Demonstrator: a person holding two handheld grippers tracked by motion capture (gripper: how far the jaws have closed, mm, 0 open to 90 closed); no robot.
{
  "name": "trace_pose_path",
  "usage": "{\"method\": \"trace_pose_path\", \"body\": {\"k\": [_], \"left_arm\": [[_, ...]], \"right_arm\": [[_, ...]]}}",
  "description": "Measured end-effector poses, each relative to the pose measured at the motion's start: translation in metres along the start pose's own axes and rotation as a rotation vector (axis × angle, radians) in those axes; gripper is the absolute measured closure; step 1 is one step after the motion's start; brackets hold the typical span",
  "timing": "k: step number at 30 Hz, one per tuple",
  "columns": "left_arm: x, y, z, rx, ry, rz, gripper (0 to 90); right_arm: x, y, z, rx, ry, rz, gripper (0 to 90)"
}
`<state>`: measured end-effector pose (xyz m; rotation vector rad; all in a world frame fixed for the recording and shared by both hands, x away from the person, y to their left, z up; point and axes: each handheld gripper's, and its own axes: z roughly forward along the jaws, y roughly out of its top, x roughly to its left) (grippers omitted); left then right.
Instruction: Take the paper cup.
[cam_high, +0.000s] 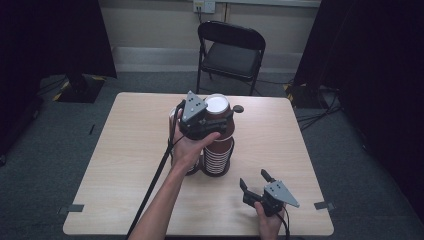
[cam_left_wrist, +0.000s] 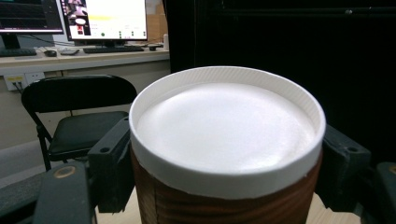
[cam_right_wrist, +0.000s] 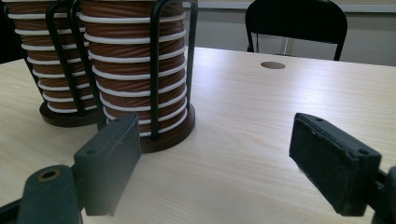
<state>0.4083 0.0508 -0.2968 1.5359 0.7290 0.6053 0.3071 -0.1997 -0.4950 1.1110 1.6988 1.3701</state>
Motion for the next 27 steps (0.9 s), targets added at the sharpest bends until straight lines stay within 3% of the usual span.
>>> {"method": "trace_pose_path", "body": {"k": [6,13,27], "left_arm": [[0.002,0.003,-0.005,-0.014,-0.001,-0.005,21.8],[0.005,0.009,-0.013,-0.066,-0.004,-0.036,21.9],[0.009,0.017,-0.031,-0.113,-0.020,-0.046,21.8]], "right_arm": [[0.000,0.000,0.000,0.000,-0.001,0.000,15.8],[0.000,0.000,0.000,0.000,-0.001,0.000,15.8],[0.000,0.000,0.000,-0.001,-0.004,-0.001,15.8]]}}
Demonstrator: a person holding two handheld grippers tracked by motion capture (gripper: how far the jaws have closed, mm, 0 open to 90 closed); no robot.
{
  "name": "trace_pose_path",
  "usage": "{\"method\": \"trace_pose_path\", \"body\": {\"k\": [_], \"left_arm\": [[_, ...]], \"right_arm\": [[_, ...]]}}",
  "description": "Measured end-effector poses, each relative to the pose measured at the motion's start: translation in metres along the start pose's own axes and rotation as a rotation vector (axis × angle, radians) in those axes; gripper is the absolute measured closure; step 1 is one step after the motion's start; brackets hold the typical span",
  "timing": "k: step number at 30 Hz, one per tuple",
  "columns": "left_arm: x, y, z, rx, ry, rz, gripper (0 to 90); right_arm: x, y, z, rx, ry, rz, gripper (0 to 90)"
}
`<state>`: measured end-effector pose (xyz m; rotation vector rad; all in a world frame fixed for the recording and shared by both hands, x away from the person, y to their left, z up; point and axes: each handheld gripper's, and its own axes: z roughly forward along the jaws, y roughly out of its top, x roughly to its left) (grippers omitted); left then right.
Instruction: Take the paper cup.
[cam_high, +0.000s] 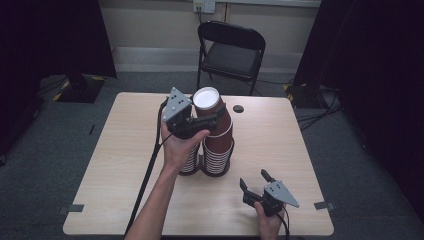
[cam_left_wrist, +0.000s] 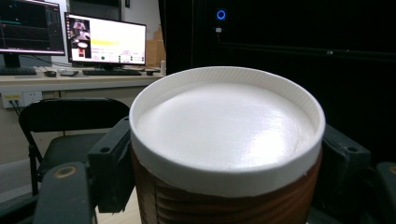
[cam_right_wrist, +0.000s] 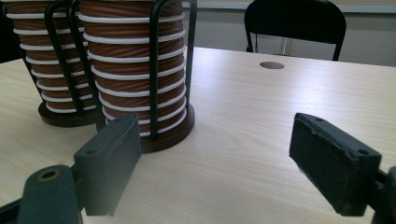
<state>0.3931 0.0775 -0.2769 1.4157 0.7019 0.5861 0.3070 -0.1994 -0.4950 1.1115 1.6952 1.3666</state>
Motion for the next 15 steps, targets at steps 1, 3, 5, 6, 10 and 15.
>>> {"method": "trace_pose_path", "body": {"k": [1,3,5,6,10,15], "left_arm": [[0.000,0.001,-0.001,-0.004,0.000,-0.002,21.9],[-0.001,0.002,-0.004,-0.007,0.000,0.003,21.9],[-0.002,0.003,-0.007,-0.012,-0.002,0.008,21.9],[-0.003,0.004,-0.008,-0.015,-0.005,0.003,21.9],[-0.004,0.005,-0.015,-0.017,-0.001,0.014,21.9],[-0.008,0.007,-0.023,-0.026,-0.013,0.022,21.9]], "right_arm": [[0.000,0.000,0.000,-0.001,-0.001,0.000,15.8],[0.000,0.000,0.000,-0.001,0.000,0.001,15.9],[0.000,0.000,0.000,0.002,0.001,0.001,15.8],[0.000,0.000,0.000,0.002,0.001,0.001,15.8],[0.000,0.000,0.000,0.001,0.000,0.002,15.8],[0.000,0.000,0.000,0.002,0.002,0.000,15.8]]}}
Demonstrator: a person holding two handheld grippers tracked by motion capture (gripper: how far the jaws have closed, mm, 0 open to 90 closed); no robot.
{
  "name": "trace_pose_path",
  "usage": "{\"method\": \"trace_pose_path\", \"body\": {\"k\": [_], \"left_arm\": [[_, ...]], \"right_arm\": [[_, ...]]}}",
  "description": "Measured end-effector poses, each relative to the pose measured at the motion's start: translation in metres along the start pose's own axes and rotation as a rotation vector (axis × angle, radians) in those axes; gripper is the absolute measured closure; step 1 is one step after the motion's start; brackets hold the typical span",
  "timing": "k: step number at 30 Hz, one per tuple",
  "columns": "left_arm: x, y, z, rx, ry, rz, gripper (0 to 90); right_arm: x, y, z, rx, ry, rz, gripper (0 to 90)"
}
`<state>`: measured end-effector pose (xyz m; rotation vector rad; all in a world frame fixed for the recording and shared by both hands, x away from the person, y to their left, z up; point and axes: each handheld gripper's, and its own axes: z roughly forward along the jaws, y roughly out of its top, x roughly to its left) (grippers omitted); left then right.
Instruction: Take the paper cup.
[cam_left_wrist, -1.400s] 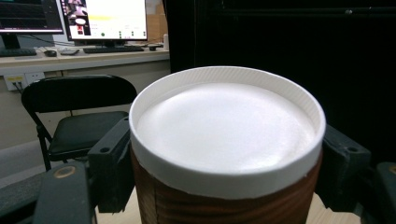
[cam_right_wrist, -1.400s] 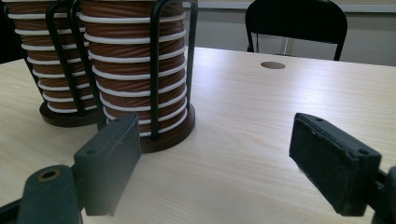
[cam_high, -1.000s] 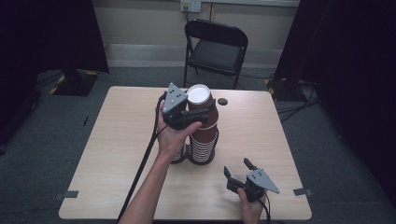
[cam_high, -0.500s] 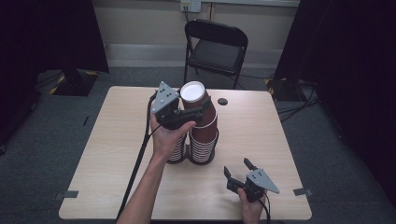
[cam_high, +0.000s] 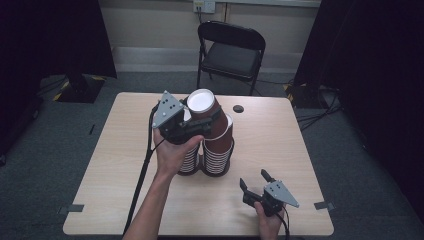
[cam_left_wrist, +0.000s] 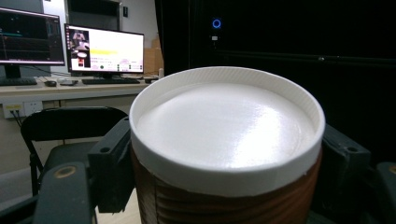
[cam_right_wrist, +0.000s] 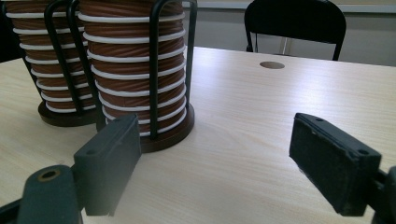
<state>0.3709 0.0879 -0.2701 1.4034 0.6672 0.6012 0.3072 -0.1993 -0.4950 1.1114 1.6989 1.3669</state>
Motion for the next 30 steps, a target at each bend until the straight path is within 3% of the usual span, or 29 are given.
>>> {"method": "trace_pose_path", "body": {"k": [6,10,18,23,30], "left_arm": [[-0.003,0.000,-0.007,0.020,0.020,0.025,21.8],[-0.004,-0.002,-0.013,0.019,0.007,0.006,21.9],[-0.010,-0.005,-0.028,0.024,0.001,0.029,21.8],[-0.014,-0.013,-0.035,0.042,0.013,0.020,21.9],[-0.017,-0.025,-0.043,0.072,-0.003,0.019,21.9]], "right_arm": [[0.000,0.000,0.000,0.000,-0.002,0.000,15.8],[0.000,0.000,0.000,0.000,0.000,0.000,15.8],[0.000,0.000,0.000,-0.002,-0.004,-0.002,15.8],[0.000,0.000,0.000,-0.002,-0.004,-0.004,15.8],[0.000,0.000,0.000,-0.003,-0.004,-0.005,15.8]]}}
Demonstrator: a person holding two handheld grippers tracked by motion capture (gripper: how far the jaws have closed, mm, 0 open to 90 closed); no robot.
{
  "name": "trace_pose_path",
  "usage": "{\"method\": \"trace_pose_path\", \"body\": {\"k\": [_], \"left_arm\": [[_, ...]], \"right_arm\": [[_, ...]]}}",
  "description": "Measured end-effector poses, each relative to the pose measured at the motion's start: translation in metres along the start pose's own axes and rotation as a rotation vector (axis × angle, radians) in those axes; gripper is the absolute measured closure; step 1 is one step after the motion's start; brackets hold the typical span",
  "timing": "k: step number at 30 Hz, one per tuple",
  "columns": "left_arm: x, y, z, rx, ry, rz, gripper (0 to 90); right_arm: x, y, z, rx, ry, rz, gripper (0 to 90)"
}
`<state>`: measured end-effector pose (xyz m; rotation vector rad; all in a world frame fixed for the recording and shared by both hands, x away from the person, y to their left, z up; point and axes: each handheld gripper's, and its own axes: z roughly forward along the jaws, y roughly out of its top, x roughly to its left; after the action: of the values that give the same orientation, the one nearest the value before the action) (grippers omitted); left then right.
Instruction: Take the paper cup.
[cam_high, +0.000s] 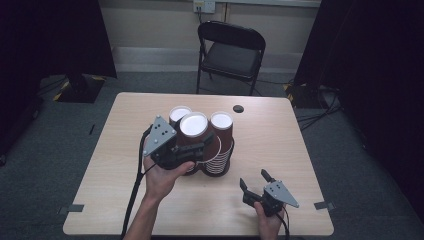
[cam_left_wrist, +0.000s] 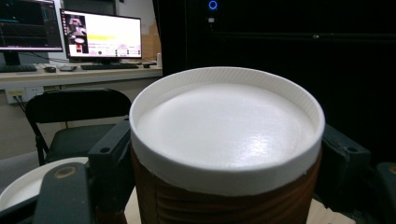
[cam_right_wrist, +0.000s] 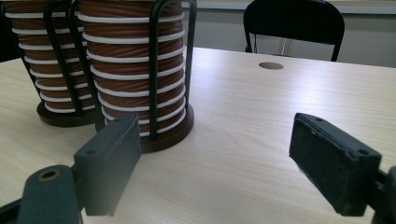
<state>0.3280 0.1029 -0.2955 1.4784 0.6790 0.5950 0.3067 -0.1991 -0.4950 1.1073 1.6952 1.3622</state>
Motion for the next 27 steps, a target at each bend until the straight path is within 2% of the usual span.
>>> {"method": "trace_pose_path", "body": {"k": [7,8,11,14,18,20,23,27], "left_arm": [[-0.002,-0.015,-0.008,0.018,-0.014,-0.021,21.9],[-0.001,-0.017,-0.009,0.034,-0.020,-0.014,21.8],[-0.001,-0.025,-0.011,0.037,-0.025,-0.040,21.9],[0.001,-0.031,-0.013,0.051,-0.031,-0.043,21.9],[0.004,-0.039,-0.014,0.063,-0.030,-0.070,21.9],[0.006,-0.044,-0.014,0.085,-0.039,-0.073,21.9],[0.010,-0.051,-0.013,0.110,-0.045,-0.099,21.9],[0.012,-0.060,-0.013,0.125,-0.040,-0.130,21.9]], "right_arm": [[0.000,0.000,0.000,-0.001,-0.001,0.000,15.8],[0.000,0.000,0.000,-0.001,-0.001,-0.001,15.9],[0.000,0.000,0.000,-0.002,-0.002,-0.001,15.8],[0.000,0.000,0.000,-0.002,0.000,-0.004,15.8],[0.001,0.000,-0.001,-0.005,0.003,-0.006,15.8],[0.001,0.000,-0.001,-0.002,0.015,-0.007,15.8],[0.001,0.000,-0.001,-0.002,0.025,-0.013,15.5],[0.002,-0.001,-0.003,-0.008,0.029,-0.014,13.4]]}}
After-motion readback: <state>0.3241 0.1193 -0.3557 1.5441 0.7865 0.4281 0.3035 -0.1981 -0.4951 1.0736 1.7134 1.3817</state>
